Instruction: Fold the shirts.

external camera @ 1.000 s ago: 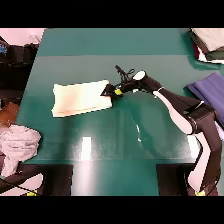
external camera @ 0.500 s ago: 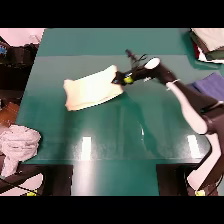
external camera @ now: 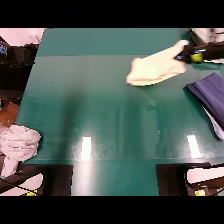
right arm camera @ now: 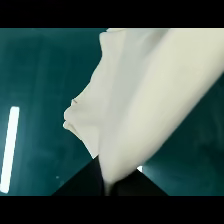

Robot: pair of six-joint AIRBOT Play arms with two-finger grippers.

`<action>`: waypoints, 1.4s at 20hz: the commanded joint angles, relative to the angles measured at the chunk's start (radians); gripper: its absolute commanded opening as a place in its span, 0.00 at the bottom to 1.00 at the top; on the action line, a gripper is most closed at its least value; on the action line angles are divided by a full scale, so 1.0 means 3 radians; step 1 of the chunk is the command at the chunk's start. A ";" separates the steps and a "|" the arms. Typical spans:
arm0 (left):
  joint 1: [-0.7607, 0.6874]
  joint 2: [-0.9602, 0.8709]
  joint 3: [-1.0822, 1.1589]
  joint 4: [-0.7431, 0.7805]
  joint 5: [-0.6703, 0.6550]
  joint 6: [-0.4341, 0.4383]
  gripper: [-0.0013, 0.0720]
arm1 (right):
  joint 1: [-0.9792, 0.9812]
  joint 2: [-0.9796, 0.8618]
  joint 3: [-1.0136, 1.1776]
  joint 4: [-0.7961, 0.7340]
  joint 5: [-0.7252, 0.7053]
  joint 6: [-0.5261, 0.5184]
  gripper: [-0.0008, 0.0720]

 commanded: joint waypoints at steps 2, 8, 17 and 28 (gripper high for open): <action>-0.0009 0.0001 -0.0001 -0.0225 0.0004 -0.0022 0.05 | -0.0832 0.0198 0.0005 -0.0047 -0.0022 0.0009 0.03; -0.0009 0.0001 -0.0001 -0.0270 0.0004 -0.0095 0.05 | -0.1305 0.0238 0.0045 0.0488 -0.0055 -0.0275 0.03; -0.0009 0.0001 -0.0001 -0.0271 0.0001 -0.0093 0.05 | -0.1354 0.0238 0.0930 0.0004 0.0412 -0.0125 0.03; -0.0009 0.0001 -0.0001 -0.0277 -0.0008 -0.0066 0.05 | -0.1910 0.0757 0.0113 -0.0908 0.0715 0.0181 0.03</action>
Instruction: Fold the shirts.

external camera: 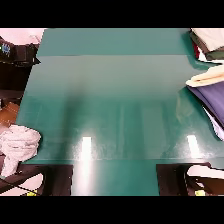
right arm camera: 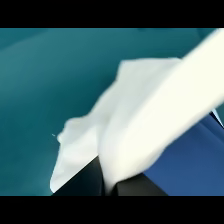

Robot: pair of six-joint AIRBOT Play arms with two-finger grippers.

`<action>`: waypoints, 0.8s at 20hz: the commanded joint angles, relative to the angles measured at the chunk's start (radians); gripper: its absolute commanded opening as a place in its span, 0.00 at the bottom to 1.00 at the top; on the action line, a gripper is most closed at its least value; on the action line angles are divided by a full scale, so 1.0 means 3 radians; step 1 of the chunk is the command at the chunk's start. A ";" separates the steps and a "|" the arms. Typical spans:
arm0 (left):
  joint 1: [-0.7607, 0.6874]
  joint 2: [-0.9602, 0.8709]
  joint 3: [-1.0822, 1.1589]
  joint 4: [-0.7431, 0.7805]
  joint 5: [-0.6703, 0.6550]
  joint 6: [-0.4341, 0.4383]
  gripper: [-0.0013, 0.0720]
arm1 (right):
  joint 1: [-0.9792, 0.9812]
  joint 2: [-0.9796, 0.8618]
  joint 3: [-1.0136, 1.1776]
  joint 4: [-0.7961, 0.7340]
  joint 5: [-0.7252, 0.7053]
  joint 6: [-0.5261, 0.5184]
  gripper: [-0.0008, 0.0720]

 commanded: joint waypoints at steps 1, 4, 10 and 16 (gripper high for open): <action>-0.0001 0.0001 -0.0001 0.0000 0.0000 0.0010 0.05 | -0.0331 0.0234 -0.0416 -0.0291 0.0048 0.0130 0.03; -0.0001 0.0001 -0.0001 0.0000 0.0003 0.0011 0.06 | -0.0659 0.0370 -0.0771 -0.0285 0.0058 0.0132 0.04; -0.0001 0.0001 -0.0001 0.0000 0.0009 0.0010 0.05 | -0.1063 0.0553 -0.1395 -0.0032 0.0046 0.0168 0.56; -0.0001 0.0003 0.0000 -0.0018 0.0089 -0.0005 0.06 | -0.0533 0.0722 -0.1442 0.0987 -0.0067 0.0156 0.56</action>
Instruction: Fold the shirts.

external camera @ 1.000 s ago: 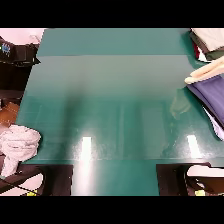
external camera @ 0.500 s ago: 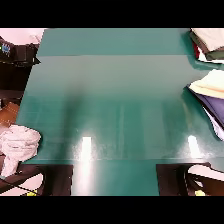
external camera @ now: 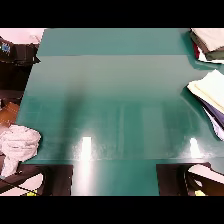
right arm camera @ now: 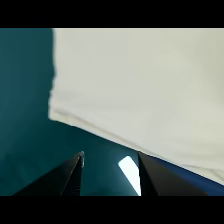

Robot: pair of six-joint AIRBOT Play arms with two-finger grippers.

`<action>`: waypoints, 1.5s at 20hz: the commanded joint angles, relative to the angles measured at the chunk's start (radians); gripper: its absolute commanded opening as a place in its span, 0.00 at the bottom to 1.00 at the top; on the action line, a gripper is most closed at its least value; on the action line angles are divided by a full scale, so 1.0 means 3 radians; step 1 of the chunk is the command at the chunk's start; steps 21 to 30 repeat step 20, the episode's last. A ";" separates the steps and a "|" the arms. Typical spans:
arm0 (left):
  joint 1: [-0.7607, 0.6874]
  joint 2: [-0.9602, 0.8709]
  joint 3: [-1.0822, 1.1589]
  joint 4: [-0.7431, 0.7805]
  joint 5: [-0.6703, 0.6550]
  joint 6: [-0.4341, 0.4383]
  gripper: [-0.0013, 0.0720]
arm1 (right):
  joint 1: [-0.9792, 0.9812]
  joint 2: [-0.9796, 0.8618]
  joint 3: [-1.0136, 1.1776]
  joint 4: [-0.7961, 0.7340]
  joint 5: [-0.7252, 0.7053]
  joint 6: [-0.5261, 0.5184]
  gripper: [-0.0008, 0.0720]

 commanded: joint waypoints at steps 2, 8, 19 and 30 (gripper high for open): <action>-0.0003 0.0003 0.0000 -0.0011 0.0042 -0.0014 0.06 | 0.0664 0.0168 -0.0037 0.0610 -0.0037 0.0004 0.56; -0.0003 0.0003 0.0000 -0.0013 0.0041 -0.0014 0.05 | 0.2061 0.0408 -0.0037 0.0593 -0.0080 0.0004 0.11; -0.0003 0.0003 0.0000 -0.0013 0.0041 -0.0014 0.06 | 0.3141 0.0451 -0.0037 0.0571 -0.0304 0.0003 0.03; -0.0003 0.0003 0.0000 -0.0013 0.0042 -0.0014 0.06 | 0.3129 0.0451 -0.0037 0.0572 -0.0291 0.0004 0.03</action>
